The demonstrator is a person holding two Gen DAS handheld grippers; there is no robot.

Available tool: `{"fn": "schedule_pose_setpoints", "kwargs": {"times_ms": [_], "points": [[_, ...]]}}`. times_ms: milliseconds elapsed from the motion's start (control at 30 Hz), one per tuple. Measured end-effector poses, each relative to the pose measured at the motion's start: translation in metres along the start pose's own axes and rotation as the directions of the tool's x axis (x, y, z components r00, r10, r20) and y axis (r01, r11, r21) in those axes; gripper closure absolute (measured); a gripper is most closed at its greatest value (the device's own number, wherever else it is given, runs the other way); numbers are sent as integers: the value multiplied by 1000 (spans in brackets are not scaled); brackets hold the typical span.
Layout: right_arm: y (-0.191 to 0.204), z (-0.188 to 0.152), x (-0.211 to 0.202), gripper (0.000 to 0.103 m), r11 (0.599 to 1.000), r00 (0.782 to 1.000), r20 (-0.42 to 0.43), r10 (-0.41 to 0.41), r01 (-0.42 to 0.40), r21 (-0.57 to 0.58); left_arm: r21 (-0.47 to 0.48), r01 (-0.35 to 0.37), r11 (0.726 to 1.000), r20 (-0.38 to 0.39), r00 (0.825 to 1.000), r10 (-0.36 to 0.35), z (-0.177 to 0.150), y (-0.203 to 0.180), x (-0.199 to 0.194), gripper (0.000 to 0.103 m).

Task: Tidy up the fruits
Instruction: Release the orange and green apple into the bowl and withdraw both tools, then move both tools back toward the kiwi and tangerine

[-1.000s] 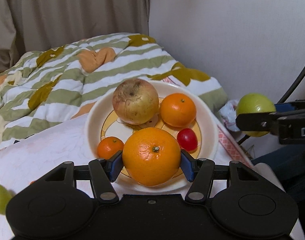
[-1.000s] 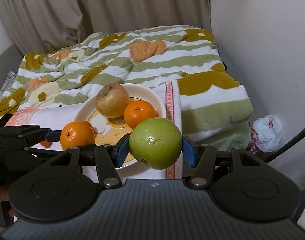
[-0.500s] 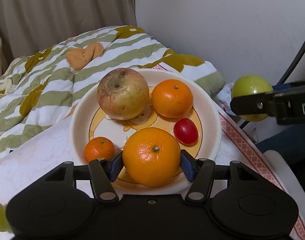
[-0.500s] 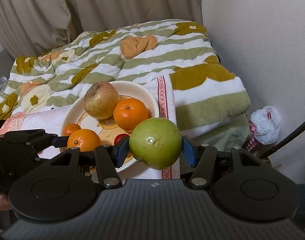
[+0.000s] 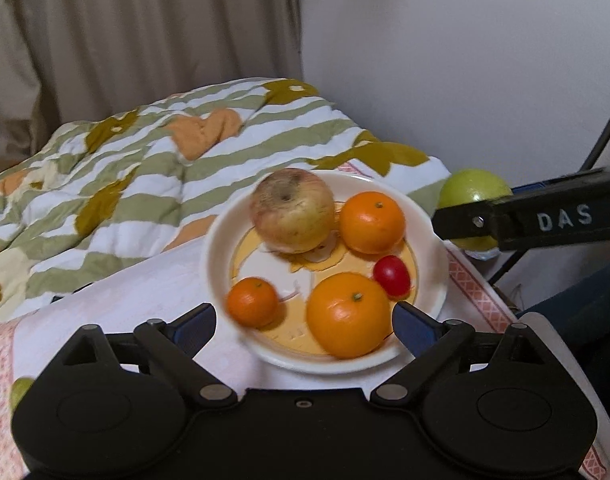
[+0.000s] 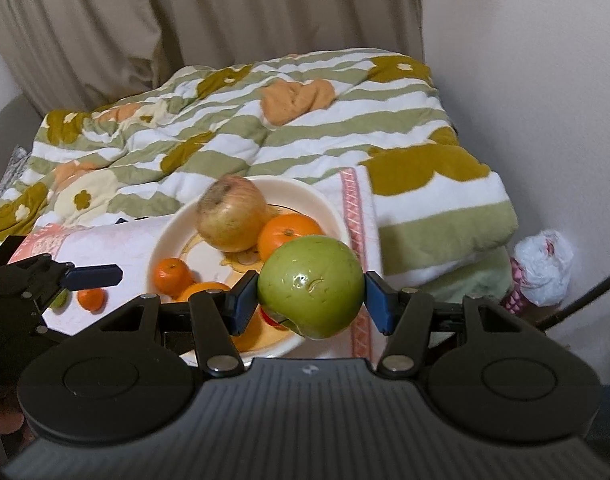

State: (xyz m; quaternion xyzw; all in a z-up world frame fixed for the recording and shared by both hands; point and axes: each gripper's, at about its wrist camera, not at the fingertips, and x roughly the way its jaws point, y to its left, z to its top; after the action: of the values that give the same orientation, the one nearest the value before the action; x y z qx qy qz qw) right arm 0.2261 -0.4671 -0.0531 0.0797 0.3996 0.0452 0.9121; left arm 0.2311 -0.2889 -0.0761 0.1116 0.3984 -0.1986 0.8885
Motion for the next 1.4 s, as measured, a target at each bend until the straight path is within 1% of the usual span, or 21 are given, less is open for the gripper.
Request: {"fn": "schedule_pose_setpoints", "kwargs": {"times_ms": [267,500,600,700,767,800,833,867,900,967,1200,1400], "points": [[32,8,25,31,996,999,2,48,-48,-81,-80,-44,996,-5,999,44,-18,21,-18,6],[52,6,50,31,989,999,24,27,-23,-147,-123,-75,990,-8,997,75,-27,33,-23,5],[58,1,56,31,983,999,37,13,-6,-185,-130,-83,988,-16,997,81,-33,34,-24,5],[61,-4,61,31,980,999,33,14,-7,-198,-136,-88,987,-23,996,86,-38,34,-24,5],[63,-6,61,30,977,999,54,9,3,-212,-141,-94,986,-27,995,91,-40,35,-25,5],[64,-8,59,24,975,998,67,10,5,-220,-145,-96,985,-28,995,93,-41,36,-25,5],[65,-8,57,15,974,997,77,10,8,-226,-152,-94,984,-28,996,90,-42,36,-26,5],[65,-9,55,10,974,996,88,9,11,-227,-159,-89,983,-27,996,86,-43,37,-27,5],[65,-9,51,1,975,994,106,8,16,-223,-163,-88,983,-27,996,85,-43,36,-28,5],[63,-11,45,0,978,991,132,7,21,-208,-162,-91,983,-28,996,88,-43,35,-29,5],[52,-11,30,0,985,993,118,1,19,-169,-149,-107,983,-13,994,107,-47,27,-40,5],[52,-14,2,0,984,992,127,-8,30,-174,-177,-128,976,25,991,135,-51,26,-65,5]]}}
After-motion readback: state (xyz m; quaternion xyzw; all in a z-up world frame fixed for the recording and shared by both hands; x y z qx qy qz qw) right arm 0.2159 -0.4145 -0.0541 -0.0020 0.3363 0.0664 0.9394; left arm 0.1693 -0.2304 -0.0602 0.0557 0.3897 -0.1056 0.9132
